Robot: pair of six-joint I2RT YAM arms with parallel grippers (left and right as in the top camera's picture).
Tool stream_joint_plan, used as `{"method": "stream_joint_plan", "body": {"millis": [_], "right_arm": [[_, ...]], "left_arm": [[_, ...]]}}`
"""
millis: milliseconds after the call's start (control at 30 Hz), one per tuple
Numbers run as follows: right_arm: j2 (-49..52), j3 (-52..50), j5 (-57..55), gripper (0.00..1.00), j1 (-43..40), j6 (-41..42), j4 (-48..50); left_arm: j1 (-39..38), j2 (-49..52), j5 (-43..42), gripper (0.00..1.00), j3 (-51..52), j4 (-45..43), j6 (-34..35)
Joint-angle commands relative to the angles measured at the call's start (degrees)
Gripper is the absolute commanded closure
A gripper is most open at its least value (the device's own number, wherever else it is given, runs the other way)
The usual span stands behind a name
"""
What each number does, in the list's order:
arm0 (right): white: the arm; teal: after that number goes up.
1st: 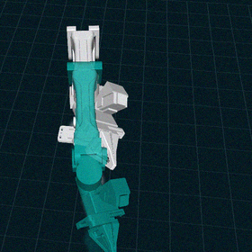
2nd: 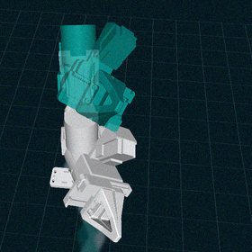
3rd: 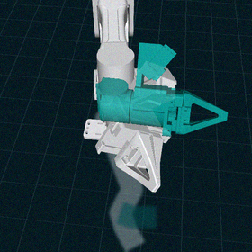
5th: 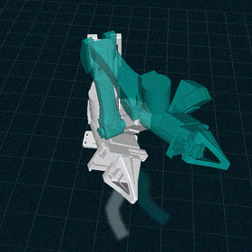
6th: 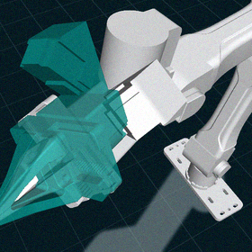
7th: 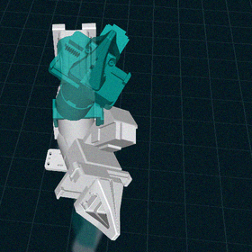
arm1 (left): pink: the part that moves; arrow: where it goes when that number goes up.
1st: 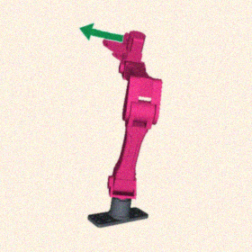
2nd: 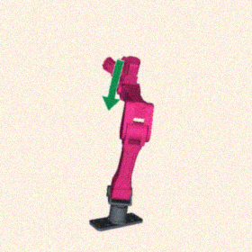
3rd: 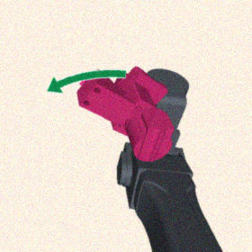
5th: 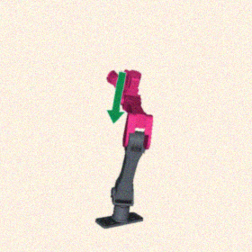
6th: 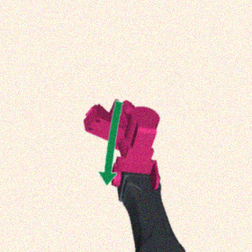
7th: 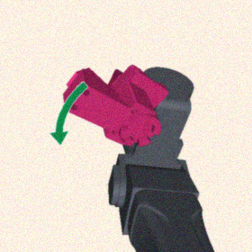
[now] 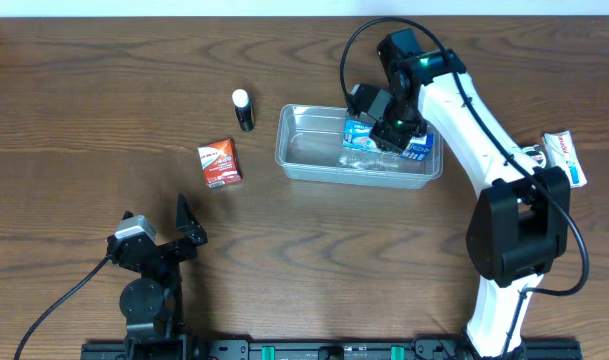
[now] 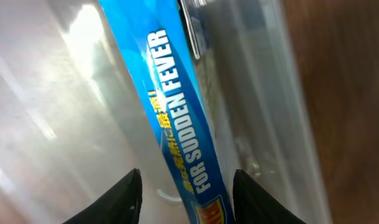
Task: Pack container
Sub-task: 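Lower the blue box into the container and tip it flat, then open the right gripper and press the box down inside the container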
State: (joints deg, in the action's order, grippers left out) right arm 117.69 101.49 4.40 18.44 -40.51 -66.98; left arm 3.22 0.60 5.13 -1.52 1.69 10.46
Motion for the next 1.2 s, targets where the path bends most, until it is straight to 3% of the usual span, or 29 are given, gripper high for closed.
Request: {"method": "stream_joint_plan", "body": {"millis": [0,500,700,833,967,1167], "right_arm": [[-2.2,-0.1,5.1,0.5,-0.4,3.0,-1.6],[-2.2,-0.1,5.2,0.54,-0.3,12.5,-4.9],[-2.2,-0.1,11.4,0.56,-0.4,12.7,-4.8],[-2.2,-0.1,17.4,0.71,-0.3,15.2,-3.9],[-2.2,-0.1,18.3,0.89,0.5,26.9,0.4],[-2.2,-0.5,15.3,0.99,4.5,46.2,7.1]], "left_arm": [[0.1,-0.4,1.5,0.02,1.3,1.9,-0.3],[0.1,-0.4,1.5,0.02,1.3,1.9,-0.3],[0.1,-0.4,1.5,0.02,1.3,1.9,-0.3],[0.1,-0.4,1.5,0.02,1.3,1.9,-0.3],[0.1,-0.4,1.5,0.02,1.3,1.9,-0.3],[0.1,-0.4,1.5,0.02,1.3,1.9,-0.3]]}}
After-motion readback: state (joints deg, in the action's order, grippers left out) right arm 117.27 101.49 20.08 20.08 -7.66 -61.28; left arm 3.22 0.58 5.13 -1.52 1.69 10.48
